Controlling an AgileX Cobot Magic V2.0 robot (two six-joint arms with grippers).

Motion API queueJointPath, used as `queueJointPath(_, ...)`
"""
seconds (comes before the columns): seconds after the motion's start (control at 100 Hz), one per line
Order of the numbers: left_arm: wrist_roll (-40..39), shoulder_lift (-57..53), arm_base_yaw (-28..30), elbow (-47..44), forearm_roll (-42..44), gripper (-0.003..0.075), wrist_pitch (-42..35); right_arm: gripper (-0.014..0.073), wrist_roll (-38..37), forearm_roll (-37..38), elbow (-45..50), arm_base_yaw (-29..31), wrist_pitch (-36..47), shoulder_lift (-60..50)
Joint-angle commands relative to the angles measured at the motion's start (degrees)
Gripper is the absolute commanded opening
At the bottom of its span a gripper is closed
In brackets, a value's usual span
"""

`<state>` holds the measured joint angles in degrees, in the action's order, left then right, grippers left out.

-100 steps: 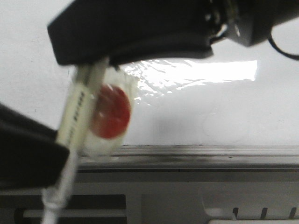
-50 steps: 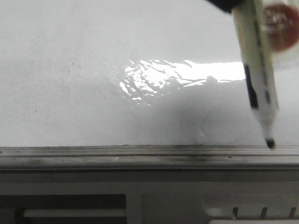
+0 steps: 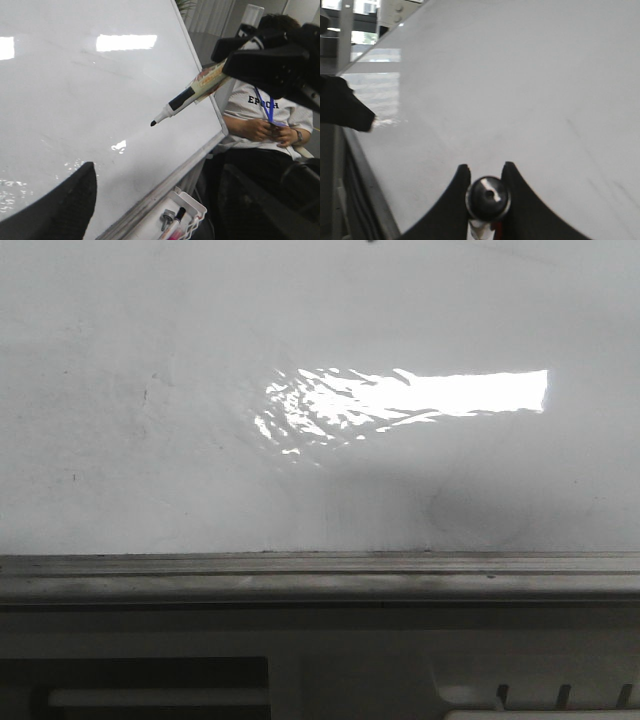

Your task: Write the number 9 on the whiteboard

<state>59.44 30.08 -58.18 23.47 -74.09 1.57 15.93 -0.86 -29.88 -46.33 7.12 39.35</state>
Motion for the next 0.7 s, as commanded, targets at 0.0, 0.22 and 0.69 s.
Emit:
queueJointPath(0.0, -0.42, 0.02, -0.35, 1.87, -1.40, 0.0473, -5.06, -0.0041, 0.03, -0.45, 1.19, 4.87, 9.26, 0.50)
queueJointPath(0.22, -0.42, 0.02, -0.35, 1.51, -1.40, 0.0473, -8.50, -0.0041, 0.03, -1.68, 1.65, 11.38, 15.12, 4.89)
queueJointPath(0.69, -0.42, 0.02, -0.35, -2.05, -3.08, 0.0473, -8.30, -0.0041, 0.49, -3.78, 1.65, 12.90, 20.50, 13.23)
